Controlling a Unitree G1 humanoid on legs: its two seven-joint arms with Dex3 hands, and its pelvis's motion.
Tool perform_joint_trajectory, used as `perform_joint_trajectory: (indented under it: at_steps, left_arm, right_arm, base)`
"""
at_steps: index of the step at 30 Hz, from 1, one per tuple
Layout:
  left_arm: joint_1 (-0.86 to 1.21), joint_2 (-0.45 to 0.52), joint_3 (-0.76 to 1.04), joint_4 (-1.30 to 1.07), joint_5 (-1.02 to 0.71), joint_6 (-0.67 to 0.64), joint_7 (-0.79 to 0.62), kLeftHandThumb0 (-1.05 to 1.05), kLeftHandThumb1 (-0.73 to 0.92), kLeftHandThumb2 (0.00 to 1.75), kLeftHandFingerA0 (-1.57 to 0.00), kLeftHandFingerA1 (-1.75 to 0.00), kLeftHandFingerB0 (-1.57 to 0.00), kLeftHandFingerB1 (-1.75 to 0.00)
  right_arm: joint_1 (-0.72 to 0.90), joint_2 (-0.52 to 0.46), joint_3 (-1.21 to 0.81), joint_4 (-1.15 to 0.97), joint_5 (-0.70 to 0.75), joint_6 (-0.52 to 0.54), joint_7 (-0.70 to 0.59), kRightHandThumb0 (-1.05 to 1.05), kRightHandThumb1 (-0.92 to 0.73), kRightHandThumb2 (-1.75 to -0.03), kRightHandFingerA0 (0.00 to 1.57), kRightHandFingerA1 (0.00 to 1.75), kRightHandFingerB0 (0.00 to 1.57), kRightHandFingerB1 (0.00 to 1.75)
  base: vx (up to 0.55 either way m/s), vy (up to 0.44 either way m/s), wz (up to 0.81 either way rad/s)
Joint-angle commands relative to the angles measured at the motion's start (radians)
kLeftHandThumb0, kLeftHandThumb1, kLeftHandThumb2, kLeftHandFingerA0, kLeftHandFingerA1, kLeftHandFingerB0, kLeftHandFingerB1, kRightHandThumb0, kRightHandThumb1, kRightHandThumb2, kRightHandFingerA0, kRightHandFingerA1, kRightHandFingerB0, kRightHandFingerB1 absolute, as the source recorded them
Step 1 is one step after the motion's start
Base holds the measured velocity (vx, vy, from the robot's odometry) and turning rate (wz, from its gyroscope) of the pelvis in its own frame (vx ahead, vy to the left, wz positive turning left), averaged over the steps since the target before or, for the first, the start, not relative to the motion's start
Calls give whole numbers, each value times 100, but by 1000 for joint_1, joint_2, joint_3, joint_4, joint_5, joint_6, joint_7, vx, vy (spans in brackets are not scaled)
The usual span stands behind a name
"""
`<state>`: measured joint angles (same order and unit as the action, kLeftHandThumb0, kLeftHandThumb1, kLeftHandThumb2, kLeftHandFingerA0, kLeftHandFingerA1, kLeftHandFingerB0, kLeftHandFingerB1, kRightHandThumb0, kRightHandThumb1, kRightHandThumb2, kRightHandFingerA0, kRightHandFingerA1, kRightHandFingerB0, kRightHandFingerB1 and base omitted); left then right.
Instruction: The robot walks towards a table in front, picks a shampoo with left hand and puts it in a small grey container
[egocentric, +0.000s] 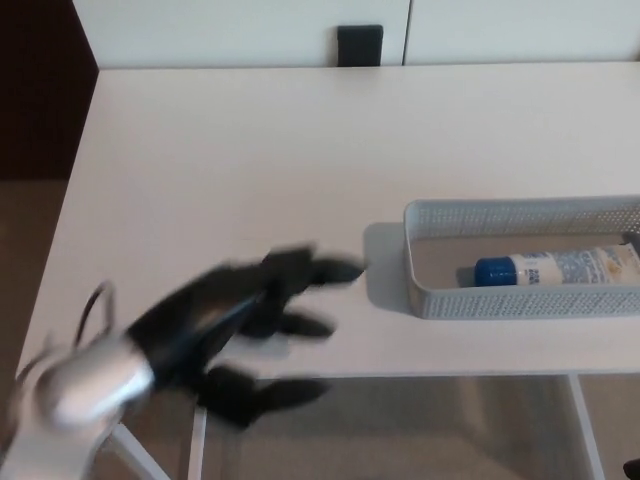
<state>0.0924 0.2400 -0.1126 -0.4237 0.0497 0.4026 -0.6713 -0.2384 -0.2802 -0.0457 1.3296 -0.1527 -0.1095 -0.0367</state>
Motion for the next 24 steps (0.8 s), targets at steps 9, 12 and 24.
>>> perform_joint_trajectory:
  at_steps: [9, 12, 24]
  left_arm:
    - [892, 121, 530, 482, -209, -756, -266, -54, 40, 71, -57, -53, -45, -46]
    - [859, 160, 480, 526, -88, -755, -131, -52, 44, 56, -71, -46, -58, -40]
    - [318, 131, 320, 1057, 146, -488, 429, -33, 64, 59, -72, -70, -19, -28]
  right_arm:
    - [129, -15, 27, 21, -29, 16, -9, -33, -69, -59, 76, 49, 59, 42]
    - [140, -17, 25, 17, -24, 1, -14, -33, -69, -59, 76, 50, 60, 43]
    - [167, -23, 15, 19, -14, -7, -19, -34, -70, -61, 79, 51, 62, 44]
  base:
    - [0, 0, 0]
    - [0, 0, 0]
    - [0, 0, 0]
